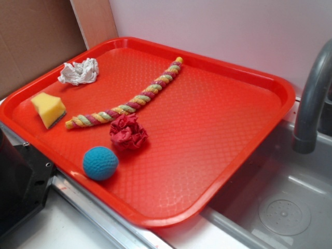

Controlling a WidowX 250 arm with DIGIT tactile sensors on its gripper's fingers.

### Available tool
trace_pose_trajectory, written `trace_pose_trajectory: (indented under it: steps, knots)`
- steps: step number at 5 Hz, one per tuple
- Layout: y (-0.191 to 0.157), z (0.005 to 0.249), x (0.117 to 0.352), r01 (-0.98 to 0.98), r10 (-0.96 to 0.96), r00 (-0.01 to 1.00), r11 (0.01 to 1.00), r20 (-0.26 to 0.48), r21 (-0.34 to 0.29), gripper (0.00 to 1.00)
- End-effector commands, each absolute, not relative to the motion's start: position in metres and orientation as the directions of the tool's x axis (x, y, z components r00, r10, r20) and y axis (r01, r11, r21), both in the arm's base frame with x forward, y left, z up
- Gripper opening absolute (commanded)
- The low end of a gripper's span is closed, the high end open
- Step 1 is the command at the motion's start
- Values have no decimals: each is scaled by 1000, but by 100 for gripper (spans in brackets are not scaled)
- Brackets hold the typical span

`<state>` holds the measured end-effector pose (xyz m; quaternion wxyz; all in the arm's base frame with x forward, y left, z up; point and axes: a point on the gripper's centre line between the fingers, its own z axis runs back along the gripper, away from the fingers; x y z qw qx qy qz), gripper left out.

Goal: Grab the green sponge.

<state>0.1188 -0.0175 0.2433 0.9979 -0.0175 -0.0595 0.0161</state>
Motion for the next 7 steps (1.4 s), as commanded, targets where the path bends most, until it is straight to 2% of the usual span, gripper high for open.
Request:
trace_pose_trajectory:
  steps: [1, 2, 3, 4, 5, 6, 7]
  knots:
    - [-18, 243, 119, -30, 34, 992, 999, 118, -37, 100]
    - [11, 209, 134, -236, 236, 968, 972, 84, -16, 100]
    - [35, 175, 144, -438, 437, 896, 899, 74, -2, 100]
    - [64, 149, 139, -646, 646, 757, 763, 101, -32, 100]
    - [95, 124, 135, -815, 808, 574, 580, 133, -6, 100]
    - [110, 105, 134, -876, 869, 470, 480, 154, -41, 100]
    - [119, 79, 137, -846, 847, 525, 530, 86, -58, 100]
